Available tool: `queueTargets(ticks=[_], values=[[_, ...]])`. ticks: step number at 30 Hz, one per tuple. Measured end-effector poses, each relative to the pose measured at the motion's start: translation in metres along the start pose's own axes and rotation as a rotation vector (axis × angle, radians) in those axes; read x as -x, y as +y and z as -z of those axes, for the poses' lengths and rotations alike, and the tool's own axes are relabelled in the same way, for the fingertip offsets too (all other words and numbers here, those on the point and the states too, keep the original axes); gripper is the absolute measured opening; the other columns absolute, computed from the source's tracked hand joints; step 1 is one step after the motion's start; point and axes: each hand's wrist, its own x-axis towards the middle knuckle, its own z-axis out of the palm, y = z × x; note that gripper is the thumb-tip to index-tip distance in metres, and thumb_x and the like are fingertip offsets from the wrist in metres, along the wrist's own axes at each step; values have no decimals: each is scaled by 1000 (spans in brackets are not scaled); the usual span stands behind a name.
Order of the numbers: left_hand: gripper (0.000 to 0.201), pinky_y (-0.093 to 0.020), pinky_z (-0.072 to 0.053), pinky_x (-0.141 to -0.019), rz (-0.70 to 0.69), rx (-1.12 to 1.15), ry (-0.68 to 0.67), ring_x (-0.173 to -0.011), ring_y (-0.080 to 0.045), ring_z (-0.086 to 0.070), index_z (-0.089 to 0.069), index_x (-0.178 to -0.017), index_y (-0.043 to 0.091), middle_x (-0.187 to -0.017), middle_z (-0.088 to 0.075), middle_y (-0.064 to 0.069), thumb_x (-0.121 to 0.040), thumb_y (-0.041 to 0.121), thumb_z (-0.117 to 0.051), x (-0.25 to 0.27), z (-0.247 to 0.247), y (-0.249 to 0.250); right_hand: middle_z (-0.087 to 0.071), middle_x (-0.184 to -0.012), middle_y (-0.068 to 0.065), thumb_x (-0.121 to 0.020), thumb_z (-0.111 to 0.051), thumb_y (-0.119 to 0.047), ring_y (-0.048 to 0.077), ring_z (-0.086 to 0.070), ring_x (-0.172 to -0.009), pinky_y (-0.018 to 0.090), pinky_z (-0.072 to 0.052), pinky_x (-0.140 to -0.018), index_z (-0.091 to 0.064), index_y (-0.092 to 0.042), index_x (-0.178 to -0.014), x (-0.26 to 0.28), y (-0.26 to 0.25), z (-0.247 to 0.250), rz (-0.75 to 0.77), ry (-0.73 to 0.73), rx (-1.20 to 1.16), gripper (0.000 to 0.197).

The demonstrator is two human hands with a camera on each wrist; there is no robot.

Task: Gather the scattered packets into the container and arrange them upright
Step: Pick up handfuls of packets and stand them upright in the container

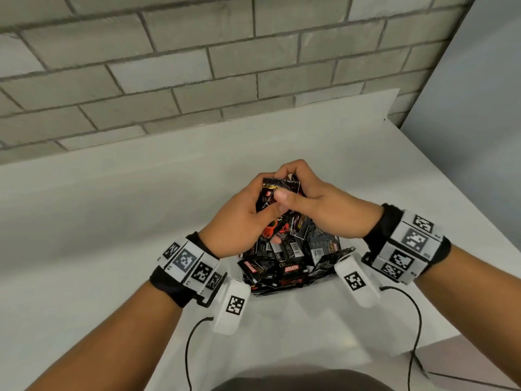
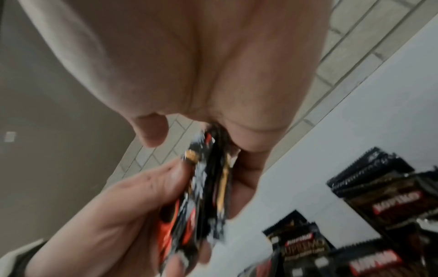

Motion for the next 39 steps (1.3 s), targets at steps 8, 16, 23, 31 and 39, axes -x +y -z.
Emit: queueTargets(ticks=[8, 16, 23, 31, 39], values=[[16, -42, -64, -59, 89, -78, 143, -71, -21, -77, -58, -117, 19, -105, -74, -3, -102, 19, -62, 10, 33, -17, -60, -114, -11, -85, -77, -29, -13, -54, -86, 15, -43, -81, -64, -33, -107, 13, 49, 46, -185, -41, 695, 26], [11, -17, -51, -51, 143, -71, 134, -64, -21, -77, -58, -107, 26, -89, -76, 7, -102, 18, -63, 22, 30, -33, -42, -142, -18, -74, -86, -25, 8, -53, -98, 24, -42, -79, -32, -42, -148, 9, 72, 14, -141, -295, 862, 93], [12, -32, -64, -65, 133, -65, 115, -69, -20, -77, -59, -108, 27, -91, -77, 6, -101, 17, -63, 25, 30, -38, -43, -104, -18, -73, -87, -24, -1, -46, -79, 16, -35, -61, -45, -37, -132, 3, 79, 19, -141, -310, 876, 74], [16, -56, -62, -59, 166, 0, 113, -71, -32, -77, -57, -116, 25, -102, -75, -1, -101, 24, -63, 22, 25, -36, -64, -83, -14, -68, -90, -29, -3, -52, -66, 29, -44, -64, -54, -33, -80, 6, 75, 45, -198, -258, 706, 38], [22, -61, -61, -57, 179, 68, 96, -75, -29, -78, -49, -127, 22, -111, -70, -8, -106, 26, -54, 12, 9, -23, -72, -79, -12, -72, -89, -26, 5, -47, -55, 18, -38, -57, -63, -23, -88, 11, 12, 56, -62, 61, 289, 31]])
